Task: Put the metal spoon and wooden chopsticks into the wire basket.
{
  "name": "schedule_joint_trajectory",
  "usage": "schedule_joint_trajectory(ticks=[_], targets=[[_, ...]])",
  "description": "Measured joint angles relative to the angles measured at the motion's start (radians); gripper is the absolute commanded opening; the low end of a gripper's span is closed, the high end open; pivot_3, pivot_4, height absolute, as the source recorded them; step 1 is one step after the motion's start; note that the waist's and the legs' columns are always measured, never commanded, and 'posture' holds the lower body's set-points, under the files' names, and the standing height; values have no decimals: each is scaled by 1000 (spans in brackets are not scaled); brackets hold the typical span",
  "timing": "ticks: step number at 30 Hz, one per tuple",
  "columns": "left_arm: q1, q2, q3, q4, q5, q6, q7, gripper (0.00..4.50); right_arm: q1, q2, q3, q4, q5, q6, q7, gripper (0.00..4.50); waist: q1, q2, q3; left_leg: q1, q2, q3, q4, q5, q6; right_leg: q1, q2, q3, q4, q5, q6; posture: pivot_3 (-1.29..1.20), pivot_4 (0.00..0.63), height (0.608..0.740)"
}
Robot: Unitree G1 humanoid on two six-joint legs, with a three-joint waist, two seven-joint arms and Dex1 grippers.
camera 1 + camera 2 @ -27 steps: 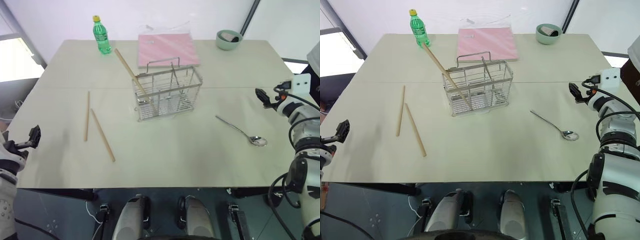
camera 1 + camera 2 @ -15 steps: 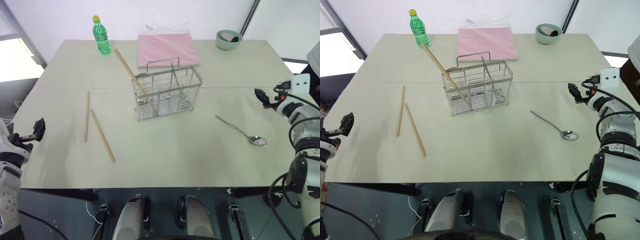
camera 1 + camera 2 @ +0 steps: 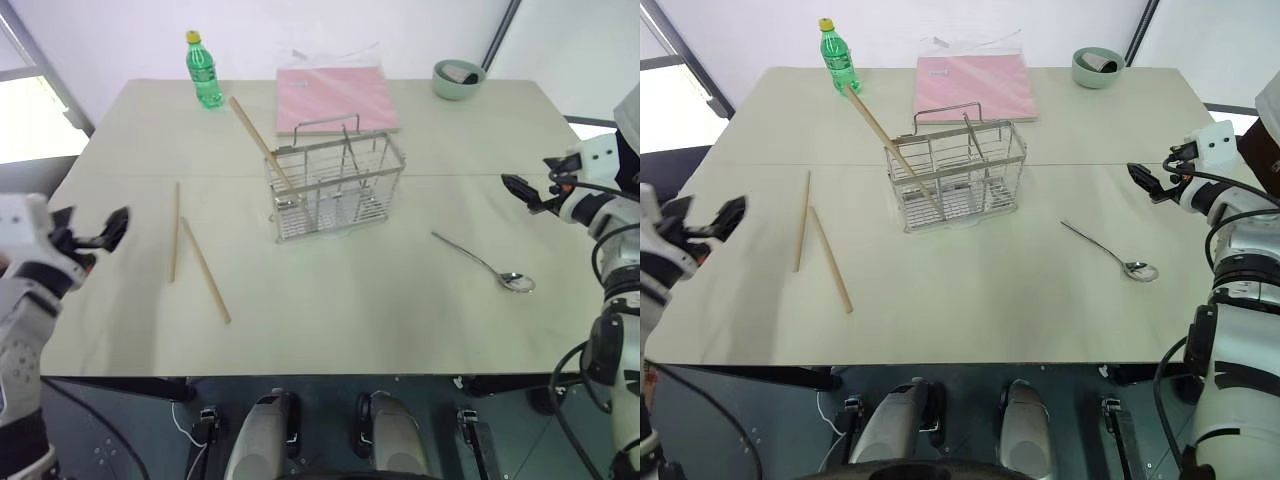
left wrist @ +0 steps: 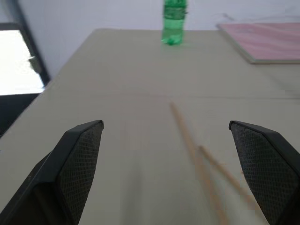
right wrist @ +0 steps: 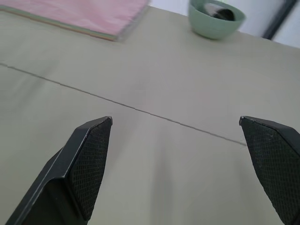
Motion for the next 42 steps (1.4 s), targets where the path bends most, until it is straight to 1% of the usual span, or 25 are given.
schedule_joint_trajectory(ticks=[2, 3, 6, 9, 12, 15, 21, 28, 31, 38, 39, 42], targets=[[-69, 43, -62, -46, -76, 72, -54, 4500, -24, -14, 40, -23, -14, 34, 98, 4448, -2, 0, 0, 0, 0, 0, 0, 0, 0, 0, 0, 0, 0, 0, 0, 0, 150, 686], [-114, 83, -120, -82, -120, 113, -102, 4500, -35, -30, 69, -34, -24, 59, 172, 4448, -2, 0, 0, 0, 0, 0, 0, 0, 0, 0, 0, 0, 0, 0, 0, 0, 150, 686], [-174, 133, -222, -158, -199, 170, -199, 4500, -51, -49, 124, -65, -46, 109, 303, 4448, -3, 1, 1, 0, 0, 1, -1, 3, -1, 0, 1, 1, -1, 0, 0, 0, 150, 686], [-243, 147, -332, -211, -274, 211, -291, 4500, -51, -64, 197, -92, -86, 171, 427, 4448, -4, 2, 1, 1, 0, 1, -1, 3, -1, 0, 1, 1, 0, 0, 0, 0, 150, 686], [-317, 144, -395, -221, -323, 238, -333, 4500, -32, -79, 249, -114, -121, 218, 486, 4448, -2, 2, 2, 1, 0, 1, -1, 3, -1, 0, 1, 1, 0, 0, 0, 0, 150, 686], [-407, 112, -448, -208, -350, 254, -349, 4500, 1, -79, 293, -122, -150, 263, 516, 4448, 2, 2, 2, 1, 0, 1, 0, 4, -2, 1, 1, 0, 0, 0, 0, 0, 150, 686], [-479, 71, -545, -148, -340, 264, -383, 4500, 30, -68, 312, -114, -179, 307, 485, 4448, -1, 3, 3, 1, 0, 1, -1, 6, -4, 1, 1, 1, 0, 0, 0, 0, 150, 686], [-497, 63, -569, -123, -314, 265, -395, 4500, 46, -55, 316, -101, -188, 313, 448, 4448, -2, 2, 2, 3, 0, 1, 0, 6, -4, 3, 1, 1, 0, 0, 0, 0, 150, 686], [-503, 63, -569, -123, -314, 269, -396, 4500, 46, -47, 316, -96, -193, 321, 430, 3641, -2, -1, 1, 4, 0, 0, 0, 5, -4, 4, 1, 1, 0, 0, 0, 0, 150, 686], [-505, 68, -569, -122, -305, 270, -398, 4500, 53, -39, 302, -102, -195, 344, 419, 225, -2, -1, 1, 4, 0, 0, 0, 6, -4, 4, 2, 0, 0, 0, 0, 0, 150, 686], [-507, 68, -568, -121, -304, 270, -398, 4500, 56, -39, 301, -108, -194, 345, 421, 99, -2, -1, 1, 4, 0, 0, 0, 6, -4, 4, 2, 0, 0, 0, 0, 0, 150, 686], [-515, 68, -568, -114, -301, 270, -402, 4500, 63, -39, 295, -118, -194, 350, 421, 99, -2, -1, 1, 4, 0, 0, 0, 6, -4, 4, 2, 0, 0, 0, 0, 0, 150, 686]])
